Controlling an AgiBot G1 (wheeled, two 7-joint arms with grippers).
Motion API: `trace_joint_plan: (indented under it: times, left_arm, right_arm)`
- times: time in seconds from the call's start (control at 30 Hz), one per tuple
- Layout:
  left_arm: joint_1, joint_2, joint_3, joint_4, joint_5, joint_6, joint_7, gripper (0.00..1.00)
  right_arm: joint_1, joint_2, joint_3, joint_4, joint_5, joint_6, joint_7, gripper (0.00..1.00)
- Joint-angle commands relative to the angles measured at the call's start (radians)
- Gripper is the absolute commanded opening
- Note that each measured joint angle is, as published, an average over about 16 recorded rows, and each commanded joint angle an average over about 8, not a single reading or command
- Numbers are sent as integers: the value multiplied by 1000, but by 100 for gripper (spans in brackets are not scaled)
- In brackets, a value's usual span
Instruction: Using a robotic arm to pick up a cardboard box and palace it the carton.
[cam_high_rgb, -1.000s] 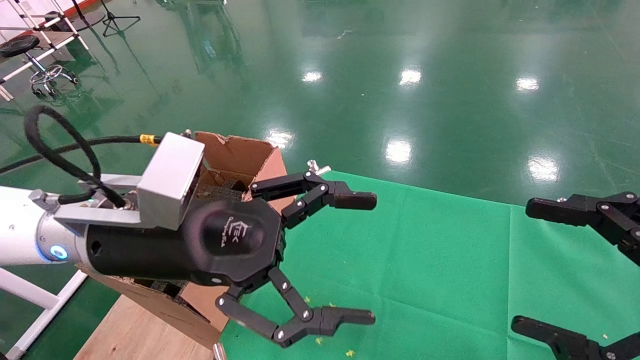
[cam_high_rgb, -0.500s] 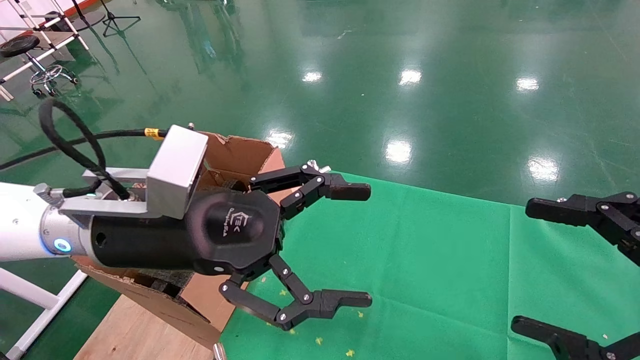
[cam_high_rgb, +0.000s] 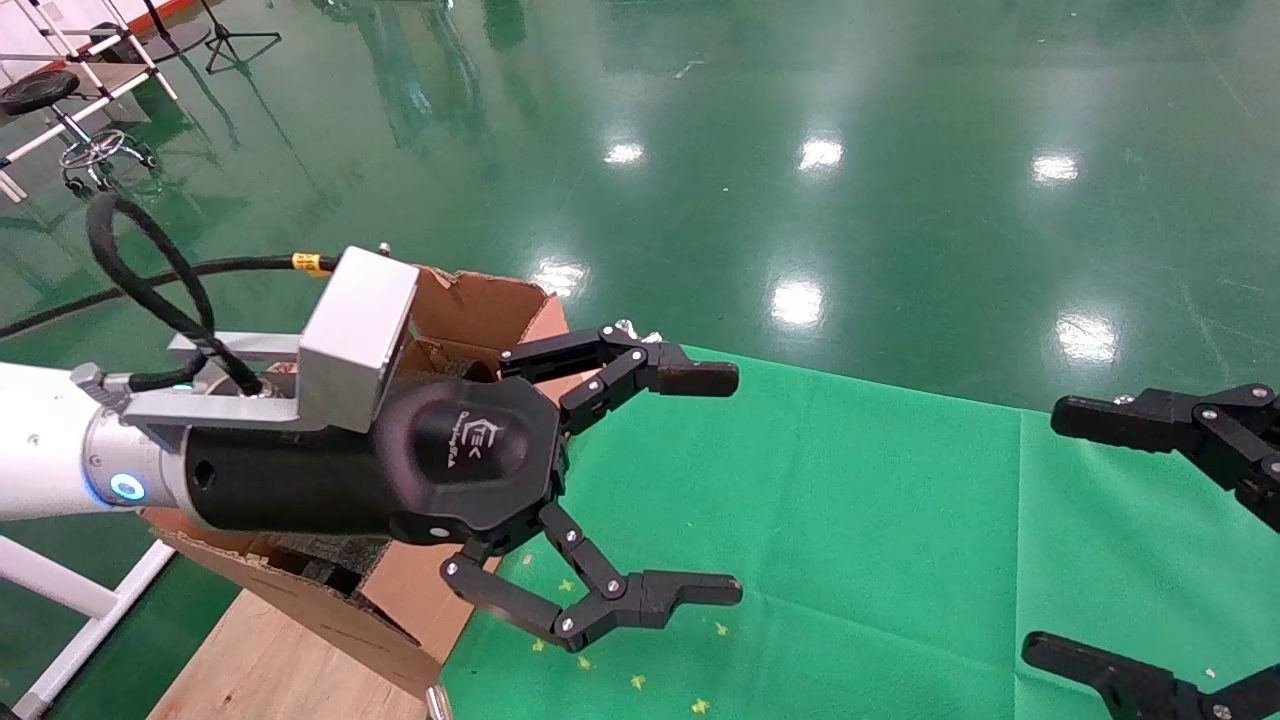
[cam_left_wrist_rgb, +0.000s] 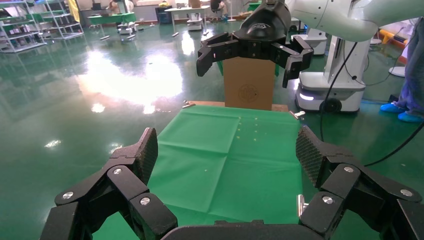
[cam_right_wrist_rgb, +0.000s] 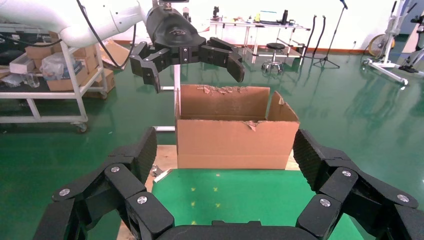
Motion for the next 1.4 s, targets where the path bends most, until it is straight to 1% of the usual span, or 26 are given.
trace_joint_plan:
  times: [0.03, 1.4]
  left_arm:
    - [-1, 0, 0, 1, 1, 0, 0, 100]
    - [-2, 0, 1, 4, 3, -1, 0, 100]
  right_arm:
    - [0, 0, 0, 0, 0, 0, 0, 100]
    - [0, 0, 0, 0, 0, 0, 0, 100]
